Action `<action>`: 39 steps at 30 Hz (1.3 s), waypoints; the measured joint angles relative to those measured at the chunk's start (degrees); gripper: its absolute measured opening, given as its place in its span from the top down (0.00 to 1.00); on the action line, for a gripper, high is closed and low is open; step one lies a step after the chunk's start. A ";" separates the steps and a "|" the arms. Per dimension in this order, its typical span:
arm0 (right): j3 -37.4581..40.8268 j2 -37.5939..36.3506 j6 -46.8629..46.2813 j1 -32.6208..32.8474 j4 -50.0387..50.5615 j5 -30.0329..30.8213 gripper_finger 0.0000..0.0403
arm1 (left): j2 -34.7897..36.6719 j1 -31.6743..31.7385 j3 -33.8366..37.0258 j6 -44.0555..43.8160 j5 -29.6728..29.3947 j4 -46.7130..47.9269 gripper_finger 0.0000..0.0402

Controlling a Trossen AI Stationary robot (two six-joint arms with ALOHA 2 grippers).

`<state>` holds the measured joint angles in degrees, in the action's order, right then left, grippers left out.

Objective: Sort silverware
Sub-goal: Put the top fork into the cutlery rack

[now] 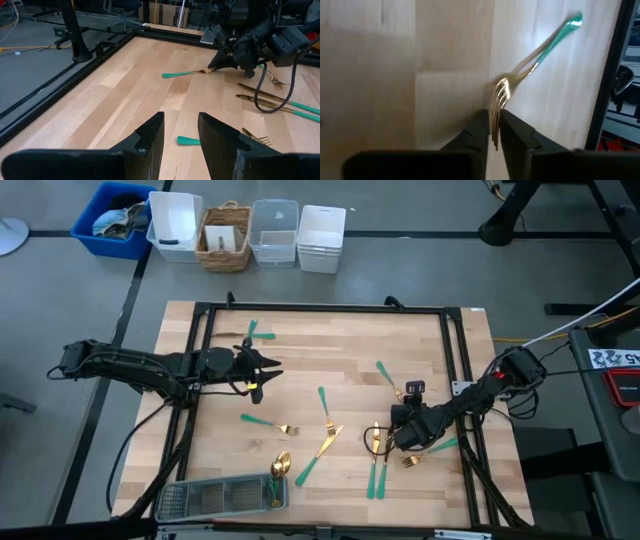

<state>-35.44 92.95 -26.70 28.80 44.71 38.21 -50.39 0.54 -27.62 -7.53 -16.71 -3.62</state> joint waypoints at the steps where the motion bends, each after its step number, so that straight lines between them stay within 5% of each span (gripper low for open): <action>1: -0.02 0.00 -0.02 0.00 -0.56 0.23 0.93 | 0.00 0.00 0.00 0.00 0.00 0.00 0.72; 19: -7.92 -1.18 -1.24 -1.70 2.94 -1.11 0.99 | 0.00 0.00 0.00 0.00 0.00 -0.63 0.72; 28: -17.51 -6.22 10.56 -10.71 2.31 -3.29 0.99 | -2.38 -0.02 0.04 8.03 0.02 -11.93 0.72; 33: -26.39 -7.43 20.67 -16.67 -0.63 -12.46 0.99 | -5.94 -0.11 0.04 15.09 0.21 -15.75 0.72; 39: -35.19 -7.52 31.00 -23.00 -7.74 -30.61 0.99 | -11.33 -0.15 0.04 21.79 0.65 -20.24 0.72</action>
<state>-70.63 85.43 4.30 5.79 36.97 7.60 -61.72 0.38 -27.57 14.27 -16.06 -23.86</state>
